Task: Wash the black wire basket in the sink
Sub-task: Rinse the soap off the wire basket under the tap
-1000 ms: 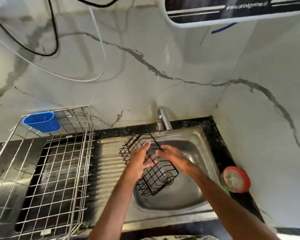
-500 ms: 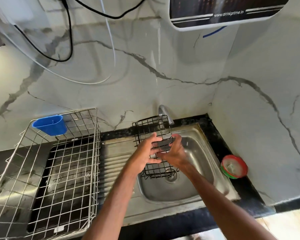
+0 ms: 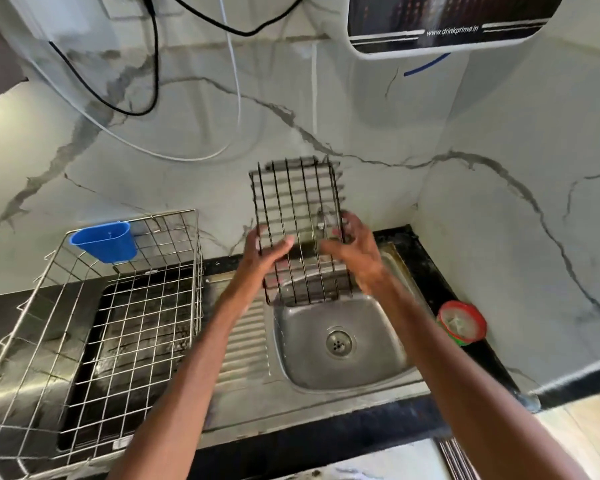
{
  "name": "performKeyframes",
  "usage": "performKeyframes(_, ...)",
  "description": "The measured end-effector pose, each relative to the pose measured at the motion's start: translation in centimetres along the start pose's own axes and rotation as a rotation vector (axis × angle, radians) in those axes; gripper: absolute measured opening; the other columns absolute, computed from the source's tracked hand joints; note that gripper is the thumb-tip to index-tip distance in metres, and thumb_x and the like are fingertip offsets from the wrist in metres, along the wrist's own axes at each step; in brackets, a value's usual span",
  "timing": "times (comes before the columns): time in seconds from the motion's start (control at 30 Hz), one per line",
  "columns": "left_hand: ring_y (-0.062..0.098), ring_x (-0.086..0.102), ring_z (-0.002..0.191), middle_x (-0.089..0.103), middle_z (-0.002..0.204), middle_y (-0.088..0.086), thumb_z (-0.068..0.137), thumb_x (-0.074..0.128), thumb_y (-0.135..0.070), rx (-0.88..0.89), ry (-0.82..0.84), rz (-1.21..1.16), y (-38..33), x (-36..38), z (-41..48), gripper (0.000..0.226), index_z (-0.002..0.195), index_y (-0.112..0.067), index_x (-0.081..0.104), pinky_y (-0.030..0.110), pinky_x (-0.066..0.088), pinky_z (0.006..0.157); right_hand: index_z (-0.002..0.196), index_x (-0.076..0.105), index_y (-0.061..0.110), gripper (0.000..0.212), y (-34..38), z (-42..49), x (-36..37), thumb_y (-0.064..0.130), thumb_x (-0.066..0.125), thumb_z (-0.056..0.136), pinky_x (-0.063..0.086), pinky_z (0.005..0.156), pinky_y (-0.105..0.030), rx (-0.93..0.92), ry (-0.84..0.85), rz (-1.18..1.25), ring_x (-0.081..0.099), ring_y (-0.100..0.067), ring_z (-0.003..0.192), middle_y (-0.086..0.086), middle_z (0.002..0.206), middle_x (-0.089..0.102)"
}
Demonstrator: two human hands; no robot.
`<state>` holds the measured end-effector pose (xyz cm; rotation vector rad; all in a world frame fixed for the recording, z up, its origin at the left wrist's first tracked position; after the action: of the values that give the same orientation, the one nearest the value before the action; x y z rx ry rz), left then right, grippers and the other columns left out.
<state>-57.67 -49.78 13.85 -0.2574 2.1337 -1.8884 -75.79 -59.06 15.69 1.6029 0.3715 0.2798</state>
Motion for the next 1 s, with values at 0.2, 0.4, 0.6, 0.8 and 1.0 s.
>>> performKeyframes(0.2,0.019,0.068,0.080,0.070,0.094,-0.004,0.079,0.071,-0.066,0.155,-0.083,0.220,-0.1,-0.3,-0.6,0.071,0.131,-0.021,0.055,0.026,0.057,0.059,0.146,0.042,0.031,0.070,-1.1,-2.2,0.6,0.021,0.077,0.087,0.049,0.085,-0.011,-0.103,-0.063,-0.152,0.059,-0.001,0.116,0.014,0.127,0.059)
performKeyframes(0.4,0.015,0.062,0.069,0.066,0.075,-0.003,0.081,0.064,-0.077,-0.028,-0.082,0.371,5.1,0.9,-3.5,0.054,0.082,-0.023,0.068,0.030,0.052,0.071,0.152,0.034,0.014,0.067,-7.2,-6.1,1.7,0.024,0.068,0.095,0.051,0.104,-0.043,0.159,0.000,-0.104,0.066,-0.004,0.102,0.008,0.119,0.062)
performKeyframes(0.6,-0.002,0.055,0.046,0.056,0.058,-0.012,0.084,0.064,-0.075,-0.008,-0.157,0.496,2.1,-2.2,-5.9,0.066,0.077,-0.009,0.065,0.017,0.047,0.052,0.152,0.035,0.016,0.070,-4.2,-7.5,3.2,0.025,0.071,0.093,0.051,0.095,-0.032,0.106,-0.002,-0.056,0.060,0.000,0.093,0.009,0.113,0.062)
performKeyframes(0.8,0.008,0.055,0.037,0.038,0.035,-0.014,0.087,0.069,-0.063,0.003,-0.195,0.556,-1.4,-6.3,-7.7,0.056,0.056,-0.022,0.047,0.020,0.041,0.048,0.159,0.020,0.017,0.108,-0.9,-9.0,5.9,0.050,0.081,0.076,0.044,0.110,-0.054,0.049,0.036,-0.068,0.049,-0.031,0.136,-0.016,0.156,0.039)
performKeyframes(1.0,0.004,0.048,0.031,0.040,0.037,-0.005,0.082,0.066,-0.071,-0.004,-0.239,0.572,-3.5,-11.6,-8.3,0.062,0.057,-0.017,0.048,0.034,0.055,0.061,0.159,0.017,0.015,0.104,2.8,-9.2,10.0,0.057,0.073,0.082,0.035,0.117,-0.053,0.048,0.093,-0.211,0.045,-0.032,0.139,-0.015,0.156,0.040)
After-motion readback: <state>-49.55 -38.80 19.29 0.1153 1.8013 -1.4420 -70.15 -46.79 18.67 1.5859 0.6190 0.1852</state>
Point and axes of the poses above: each hand's wrist, its own z-axis towards the middle knuckle, its own x-axis out of the palm, y = z × x, the point moved 9 cm from there along z, towards the middle knuckle
